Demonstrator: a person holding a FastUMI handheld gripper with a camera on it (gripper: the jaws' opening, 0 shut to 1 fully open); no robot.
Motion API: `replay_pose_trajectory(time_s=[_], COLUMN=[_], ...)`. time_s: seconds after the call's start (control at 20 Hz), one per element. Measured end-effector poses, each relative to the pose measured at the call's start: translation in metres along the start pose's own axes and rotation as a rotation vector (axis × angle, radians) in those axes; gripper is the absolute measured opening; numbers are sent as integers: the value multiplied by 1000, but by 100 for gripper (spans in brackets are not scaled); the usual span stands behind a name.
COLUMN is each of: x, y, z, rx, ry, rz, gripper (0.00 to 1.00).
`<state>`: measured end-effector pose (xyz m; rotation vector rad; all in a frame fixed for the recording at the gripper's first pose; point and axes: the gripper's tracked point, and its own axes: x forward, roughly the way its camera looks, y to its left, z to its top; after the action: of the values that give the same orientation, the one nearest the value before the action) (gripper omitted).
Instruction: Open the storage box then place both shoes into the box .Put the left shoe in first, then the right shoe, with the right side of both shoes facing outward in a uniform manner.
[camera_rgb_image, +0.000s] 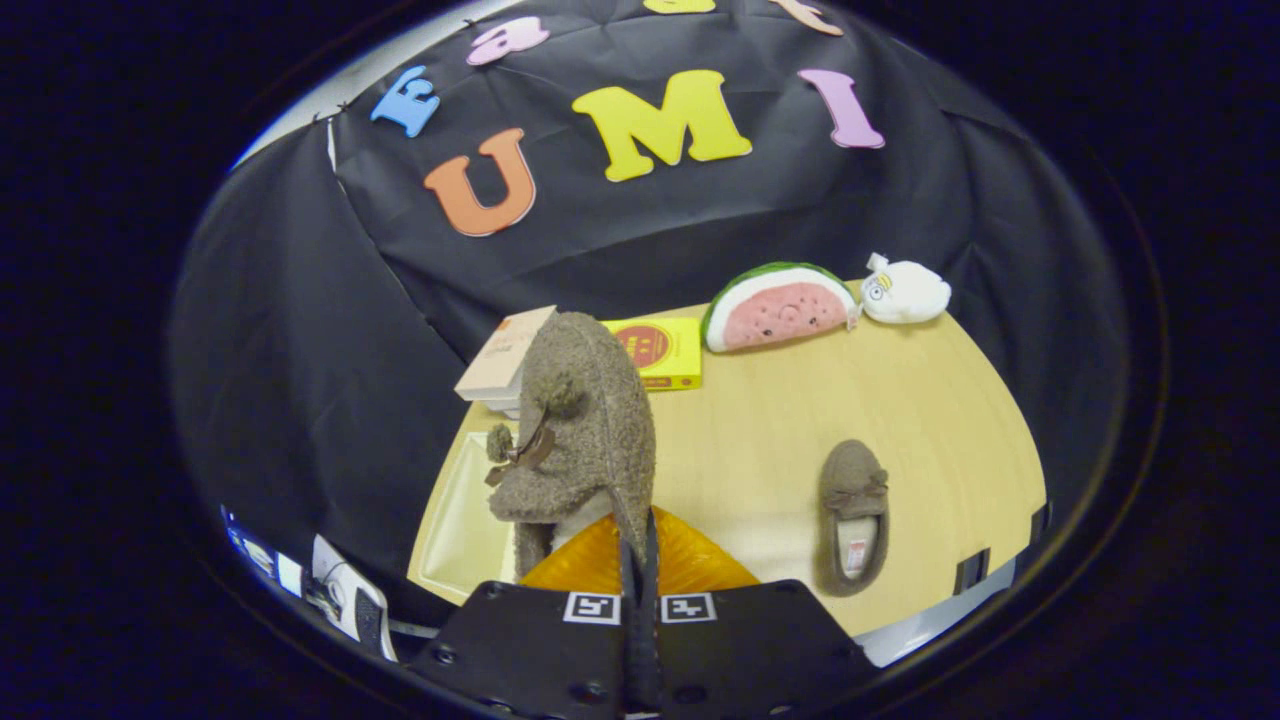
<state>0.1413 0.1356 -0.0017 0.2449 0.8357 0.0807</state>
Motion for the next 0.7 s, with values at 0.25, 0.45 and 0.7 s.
replay_pose_trajectory(time_s=[0.25,0.45,0.7], x=[39,101,163], y=[77,113,128], z=[-20,-56,-115], rx=[-18,-6,12], ry=[51,133,236], rz=[62,65,33], gripper=[0,0,0])
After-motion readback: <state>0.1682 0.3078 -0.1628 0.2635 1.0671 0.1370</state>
